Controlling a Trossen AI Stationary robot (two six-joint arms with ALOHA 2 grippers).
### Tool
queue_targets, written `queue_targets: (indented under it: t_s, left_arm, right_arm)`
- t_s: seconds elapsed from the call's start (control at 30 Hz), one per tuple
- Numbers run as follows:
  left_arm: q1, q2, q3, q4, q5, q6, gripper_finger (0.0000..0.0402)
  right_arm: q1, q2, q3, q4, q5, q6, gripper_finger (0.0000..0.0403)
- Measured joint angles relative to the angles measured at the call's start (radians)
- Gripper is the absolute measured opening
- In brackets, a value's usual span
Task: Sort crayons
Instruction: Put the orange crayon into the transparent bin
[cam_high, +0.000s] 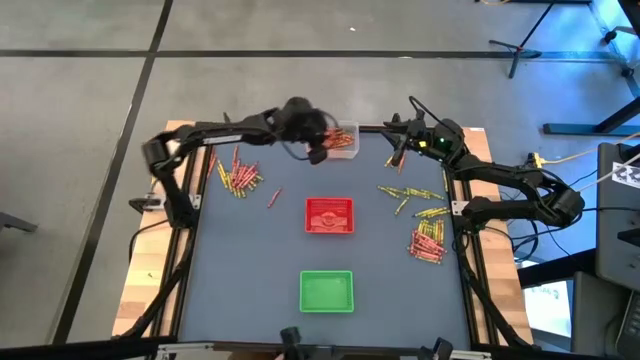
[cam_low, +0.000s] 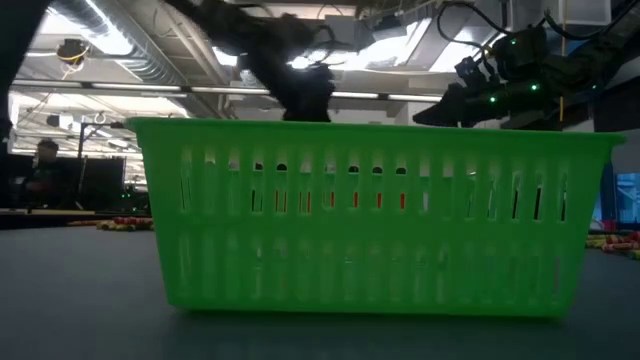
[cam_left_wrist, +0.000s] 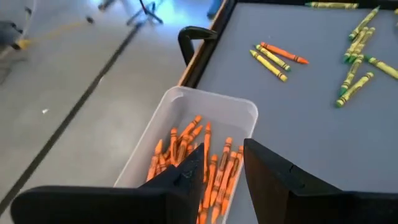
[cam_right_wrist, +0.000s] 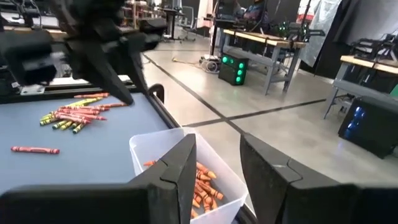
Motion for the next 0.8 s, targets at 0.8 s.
queue_targets:
  t_s: [0.8]
  left_arm:
    - [-0.036, -0.617, -0.840, 0.817, 0.268, -0.057, 0.0096]
  right_arm:
    - [0.191, -0.001, 0.292, -0.819, 0.200, -0.103, 0.0124]
